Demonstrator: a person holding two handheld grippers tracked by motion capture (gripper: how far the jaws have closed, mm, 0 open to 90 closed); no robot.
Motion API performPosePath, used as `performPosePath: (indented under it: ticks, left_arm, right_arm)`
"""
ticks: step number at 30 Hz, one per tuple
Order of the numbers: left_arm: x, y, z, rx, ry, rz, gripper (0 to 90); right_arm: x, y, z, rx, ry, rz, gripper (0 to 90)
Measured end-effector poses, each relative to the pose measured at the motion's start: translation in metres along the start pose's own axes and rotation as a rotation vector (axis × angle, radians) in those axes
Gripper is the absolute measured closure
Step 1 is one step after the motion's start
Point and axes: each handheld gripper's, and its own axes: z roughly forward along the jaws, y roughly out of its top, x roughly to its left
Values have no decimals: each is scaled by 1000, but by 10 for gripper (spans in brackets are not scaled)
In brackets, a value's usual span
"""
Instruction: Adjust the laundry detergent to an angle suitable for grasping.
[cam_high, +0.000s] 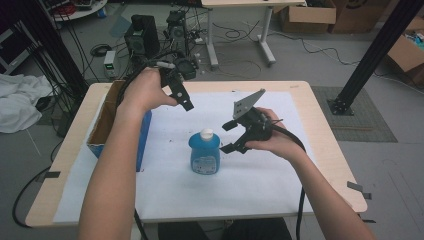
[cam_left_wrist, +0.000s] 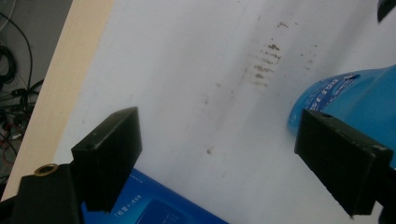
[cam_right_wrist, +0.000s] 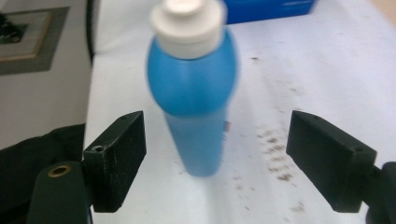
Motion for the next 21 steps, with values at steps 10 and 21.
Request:
performPosePath:
  ticks: [10, 21]
  left_arm:
    - [-2, 2, -1, -5, -2, 13, 156]
    - [-4, 5, 1, -9, 3, 33, 154]
  right_arm:
    - [-20, -5, -39, -36, -183, 210, 214]
    - [-50, -11, -83, 15, -390, 562, 210]
